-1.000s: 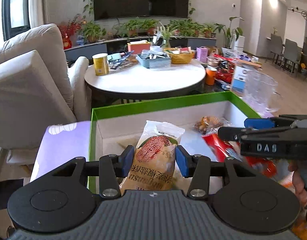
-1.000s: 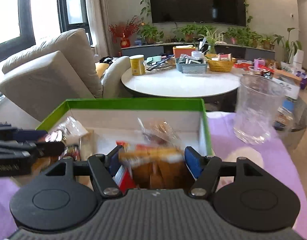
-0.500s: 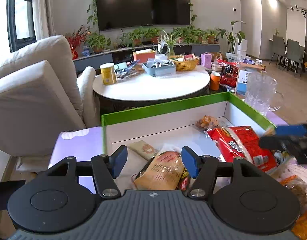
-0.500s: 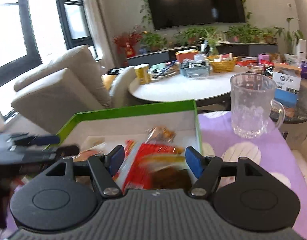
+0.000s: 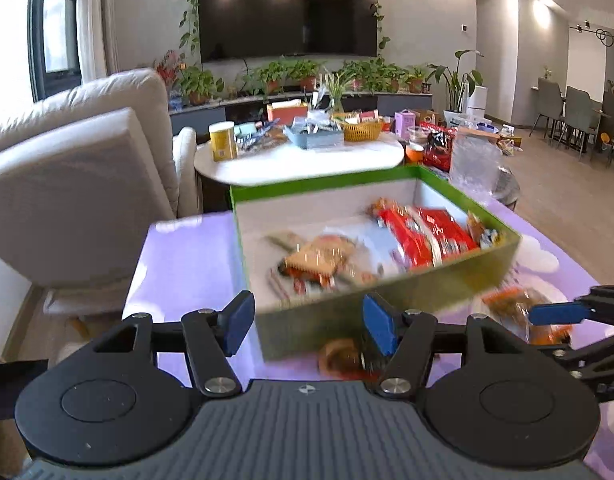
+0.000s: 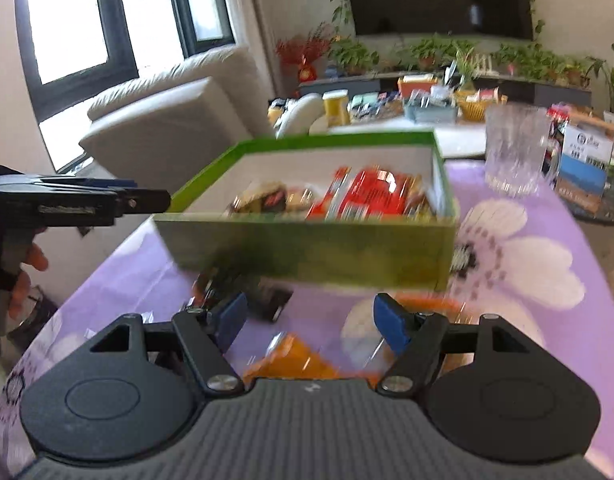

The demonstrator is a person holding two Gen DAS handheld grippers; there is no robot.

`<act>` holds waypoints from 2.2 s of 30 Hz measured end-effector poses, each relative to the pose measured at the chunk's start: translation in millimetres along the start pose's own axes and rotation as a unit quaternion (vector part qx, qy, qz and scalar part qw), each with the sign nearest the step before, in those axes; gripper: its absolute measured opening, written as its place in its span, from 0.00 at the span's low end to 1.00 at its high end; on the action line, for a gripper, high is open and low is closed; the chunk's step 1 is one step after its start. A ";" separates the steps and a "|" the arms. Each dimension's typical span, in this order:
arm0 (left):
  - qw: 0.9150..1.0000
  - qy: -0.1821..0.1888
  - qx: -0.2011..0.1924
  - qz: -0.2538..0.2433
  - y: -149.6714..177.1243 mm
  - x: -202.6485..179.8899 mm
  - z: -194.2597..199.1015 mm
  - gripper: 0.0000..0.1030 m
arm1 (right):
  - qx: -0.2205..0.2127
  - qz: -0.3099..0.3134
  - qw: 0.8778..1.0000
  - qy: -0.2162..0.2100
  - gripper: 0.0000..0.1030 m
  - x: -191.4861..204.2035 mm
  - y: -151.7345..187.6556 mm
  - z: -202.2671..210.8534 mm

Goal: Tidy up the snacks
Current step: 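Grasp a clear cookie bag with the left gripper while the right grasps a dark snack bag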

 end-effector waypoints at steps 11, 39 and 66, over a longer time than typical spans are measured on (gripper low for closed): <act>0.996 -0.006 0.085 0.011 74.2 5.2 -5.3 0.56 | 0.013 -0.002 0.999 0.032 0.70 5.8 27.8 5.5; 0.978 0.114 0.071 -0.159 102.8 -45.6 63.0 0.58 | 0.055 0.026 0.998 0.029 0.70 19.8 70.7 35.3; 0.996 0.054 0.063 0.018 94.3 5.2 63.9 0.36 | 0.042 0.056 0.996 -0.059 0.70 82.2 56.0 -2.5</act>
Point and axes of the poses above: each gripper's, at about its wrist camera, not at the fingertips, and z roughly against the way its jaws point, x to its left, y to its underside, the point moved 8 cm from there along -z, roughly the way its jaws point, and after that the axes turned 7 degrees about -y, right-handed, at the moved point
